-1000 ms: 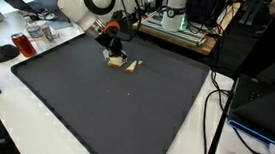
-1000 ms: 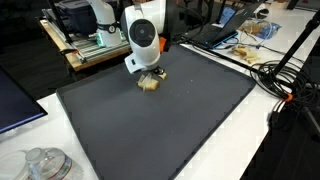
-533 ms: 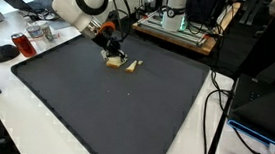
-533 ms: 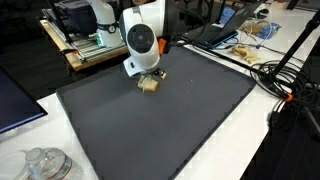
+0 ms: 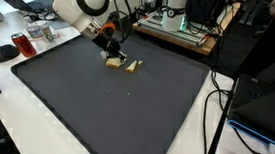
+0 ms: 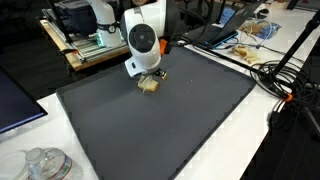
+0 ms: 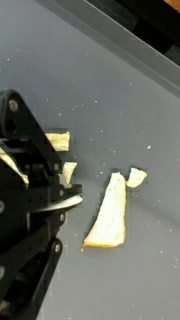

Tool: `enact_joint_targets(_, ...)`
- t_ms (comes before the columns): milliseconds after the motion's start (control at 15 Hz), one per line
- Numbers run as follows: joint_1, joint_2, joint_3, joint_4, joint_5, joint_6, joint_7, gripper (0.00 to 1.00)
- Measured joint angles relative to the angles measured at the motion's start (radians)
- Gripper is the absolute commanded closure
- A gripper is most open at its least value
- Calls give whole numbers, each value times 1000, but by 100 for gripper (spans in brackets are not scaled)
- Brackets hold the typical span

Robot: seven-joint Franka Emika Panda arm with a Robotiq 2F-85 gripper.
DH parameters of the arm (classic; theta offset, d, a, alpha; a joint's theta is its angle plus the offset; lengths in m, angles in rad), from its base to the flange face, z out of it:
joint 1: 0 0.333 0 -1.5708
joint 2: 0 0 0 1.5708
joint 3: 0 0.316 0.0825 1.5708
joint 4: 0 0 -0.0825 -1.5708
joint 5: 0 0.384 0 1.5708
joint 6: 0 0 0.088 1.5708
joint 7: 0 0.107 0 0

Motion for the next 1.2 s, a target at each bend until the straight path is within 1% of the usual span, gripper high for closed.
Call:
enact_joint_targets(200, 6, -13, 0, -22, -1, 27, 1, 99)
enact_joint_targets(467, 3, -26, -1, -45, -1, 31, -6, 99)
enact_joint_targets(867, -14, -51, 3, -84, 0, -90, -122, 99)
enact_joint_targets(1000, -14, -61, 5, -103, 1, -104, -142, 99)
enact_joint_targets(1200, -12, -71, 5, -125, 14, -93, -144, 99)
